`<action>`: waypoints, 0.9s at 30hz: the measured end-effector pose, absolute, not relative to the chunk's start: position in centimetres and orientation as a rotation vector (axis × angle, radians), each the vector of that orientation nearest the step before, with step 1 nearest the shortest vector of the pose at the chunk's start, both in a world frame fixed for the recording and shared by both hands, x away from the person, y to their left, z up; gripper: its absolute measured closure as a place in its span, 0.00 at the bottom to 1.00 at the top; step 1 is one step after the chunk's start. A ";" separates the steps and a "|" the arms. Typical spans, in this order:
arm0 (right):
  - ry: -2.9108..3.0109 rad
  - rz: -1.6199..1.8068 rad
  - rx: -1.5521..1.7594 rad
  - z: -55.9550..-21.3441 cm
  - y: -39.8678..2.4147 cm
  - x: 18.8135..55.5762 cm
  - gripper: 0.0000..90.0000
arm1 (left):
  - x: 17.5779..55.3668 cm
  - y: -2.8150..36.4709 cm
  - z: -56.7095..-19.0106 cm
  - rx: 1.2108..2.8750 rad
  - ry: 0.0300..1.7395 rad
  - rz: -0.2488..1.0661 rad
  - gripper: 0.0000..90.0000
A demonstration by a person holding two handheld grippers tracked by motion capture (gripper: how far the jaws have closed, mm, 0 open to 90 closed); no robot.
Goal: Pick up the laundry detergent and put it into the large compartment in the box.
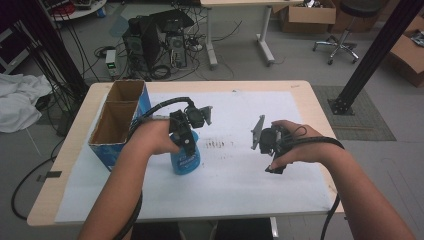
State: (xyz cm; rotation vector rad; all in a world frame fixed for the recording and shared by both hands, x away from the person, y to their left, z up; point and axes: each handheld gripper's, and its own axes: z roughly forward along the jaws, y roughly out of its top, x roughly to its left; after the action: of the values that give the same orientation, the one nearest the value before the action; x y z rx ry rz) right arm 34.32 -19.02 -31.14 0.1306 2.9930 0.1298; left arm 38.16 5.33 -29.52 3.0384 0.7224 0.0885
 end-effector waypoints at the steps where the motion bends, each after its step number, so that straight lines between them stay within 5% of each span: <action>1: 2.993 0.130 0.131 -31.2 -19.0 34.3 0.18 | 38.2 5.3 -29.5 3.041 0.725 0.093 0.26; 27: 2.991 0.141 0.143 -31.4 -19.2 34.4 0.18 | 38.2 5.6 -29.6 3.027 0.765 0.093 0.43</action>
State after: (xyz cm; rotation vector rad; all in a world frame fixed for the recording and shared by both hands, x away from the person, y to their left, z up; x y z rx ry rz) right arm 34.44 -19.16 -31.41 0.1427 2.9914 0.1411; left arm 38.21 5.61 -29.58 3.0267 0.7649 0.0928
